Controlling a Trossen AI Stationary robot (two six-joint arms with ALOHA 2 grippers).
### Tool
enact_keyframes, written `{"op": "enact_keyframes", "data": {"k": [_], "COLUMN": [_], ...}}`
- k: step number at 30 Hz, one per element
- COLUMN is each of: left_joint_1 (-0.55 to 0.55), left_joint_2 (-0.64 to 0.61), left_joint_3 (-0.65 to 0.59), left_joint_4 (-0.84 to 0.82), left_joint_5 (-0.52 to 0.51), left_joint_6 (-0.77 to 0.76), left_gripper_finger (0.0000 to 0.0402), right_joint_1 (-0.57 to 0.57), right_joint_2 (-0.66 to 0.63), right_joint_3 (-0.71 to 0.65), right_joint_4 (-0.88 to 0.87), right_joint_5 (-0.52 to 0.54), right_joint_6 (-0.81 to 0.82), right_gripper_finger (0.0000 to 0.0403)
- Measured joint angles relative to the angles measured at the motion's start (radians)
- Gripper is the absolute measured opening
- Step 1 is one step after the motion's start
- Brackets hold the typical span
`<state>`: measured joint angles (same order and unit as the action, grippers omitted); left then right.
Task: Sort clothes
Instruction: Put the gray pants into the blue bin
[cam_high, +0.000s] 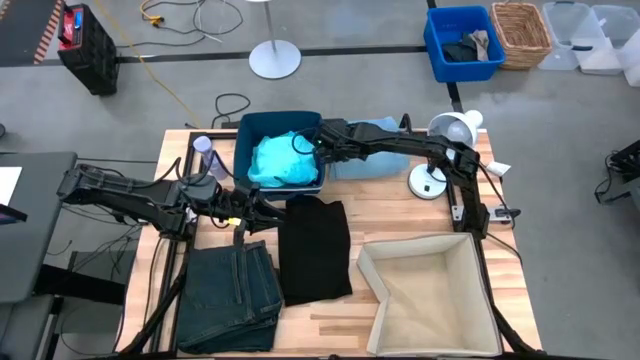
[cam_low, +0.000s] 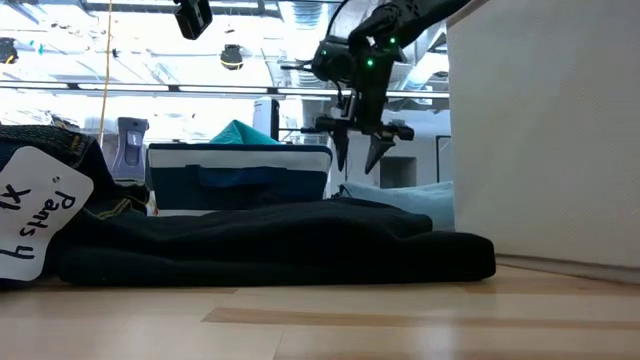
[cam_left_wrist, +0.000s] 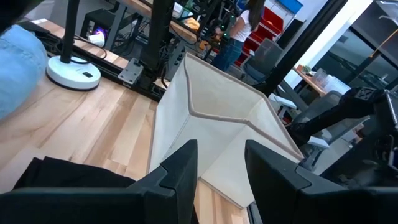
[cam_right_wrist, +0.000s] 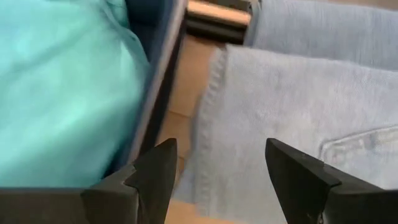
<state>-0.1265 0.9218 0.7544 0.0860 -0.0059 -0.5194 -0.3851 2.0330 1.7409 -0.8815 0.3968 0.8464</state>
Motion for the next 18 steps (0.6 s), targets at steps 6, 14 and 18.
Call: {"op": "enact_keyframes", "data": {"k": [6, 14, 18], "left_joint_1": [0.000, 0.000, 0.000], "left_joint_2": [0.000, 0.000, 0.000], "left_joint_3": [0.000, 0.000, 0.000], "left_joint_4": [0.000, -0.001, -0.001], "left_joint_5": [-0.017, -0.021, -0.021], "left_joint_6": [0.025, 0.025, 0.024], "left_gripper_finger": [0.0130, 0.0130, 0.0130], "right_joint_1": [-0.019, -0.013, -0.015], "right_joint_2": [0.036, 0.077, 0.077], "right_joint_3": [-0.011, -0.008, -0.020], "right_joint_4": [-0.012, -0.018, -0.022], "right_joint_5": [-0.026, -0.084, -0.084], "right_joint_6": [-0.041, -0.036, -0.030], "right_gripper_finger": [0.0263, 0.0263, 0.0262]}}
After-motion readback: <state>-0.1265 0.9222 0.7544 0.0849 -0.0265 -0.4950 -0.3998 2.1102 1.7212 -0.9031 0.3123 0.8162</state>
